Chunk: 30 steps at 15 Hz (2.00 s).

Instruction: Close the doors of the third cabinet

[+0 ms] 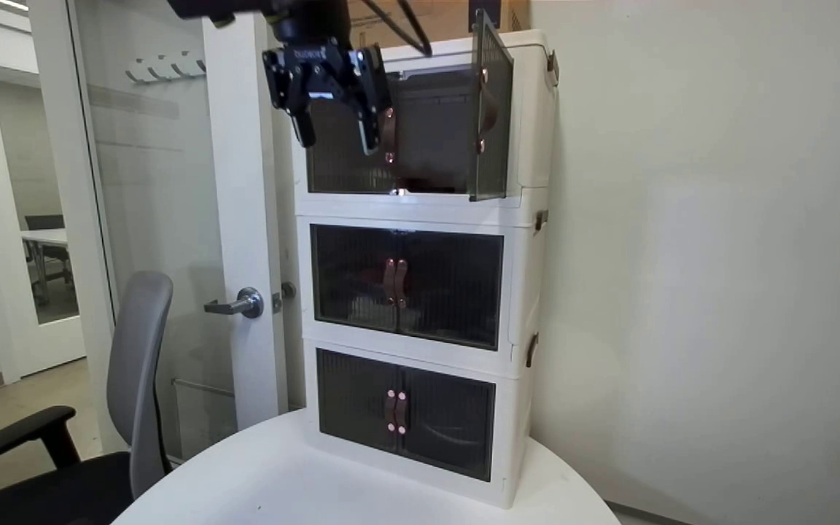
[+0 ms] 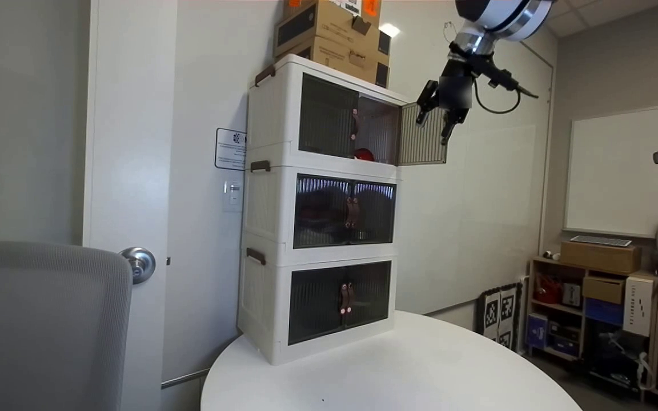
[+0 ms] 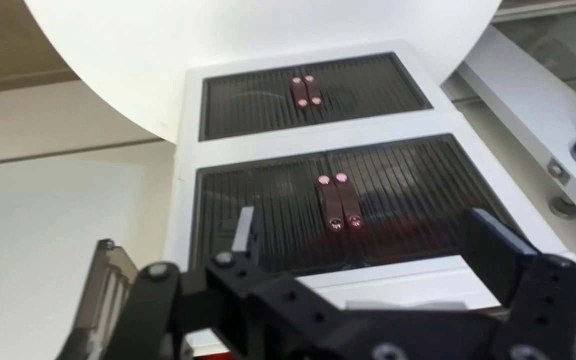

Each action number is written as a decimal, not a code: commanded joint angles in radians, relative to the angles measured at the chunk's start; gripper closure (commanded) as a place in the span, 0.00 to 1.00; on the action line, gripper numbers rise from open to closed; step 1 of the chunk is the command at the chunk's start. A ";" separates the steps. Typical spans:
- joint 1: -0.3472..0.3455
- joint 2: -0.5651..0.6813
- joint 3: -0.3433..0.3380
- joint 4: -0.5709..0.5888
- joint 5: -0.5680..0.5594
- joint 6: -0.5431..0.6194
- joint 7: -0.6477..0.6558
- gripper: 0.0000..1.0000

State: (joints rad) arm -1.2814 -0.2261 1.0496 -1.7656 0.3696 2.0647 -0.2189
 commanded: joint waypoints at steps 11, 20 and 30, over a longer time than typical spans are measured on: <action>0.918 -0.526 -0.979 -0.161 -0.455 -0.573 -0.201 0.00; 1.124 -0.532 -1.179 -0.207 -0.474 -0.591 -0.144 0.00; 1.125 -0.533 -1.175 -0.207 -0.475 -0.591 -0.143 0.00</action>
State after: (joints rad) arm -0.2359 -0.7560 -0.0886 -1.9762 -0.0671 1.4786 -0.4024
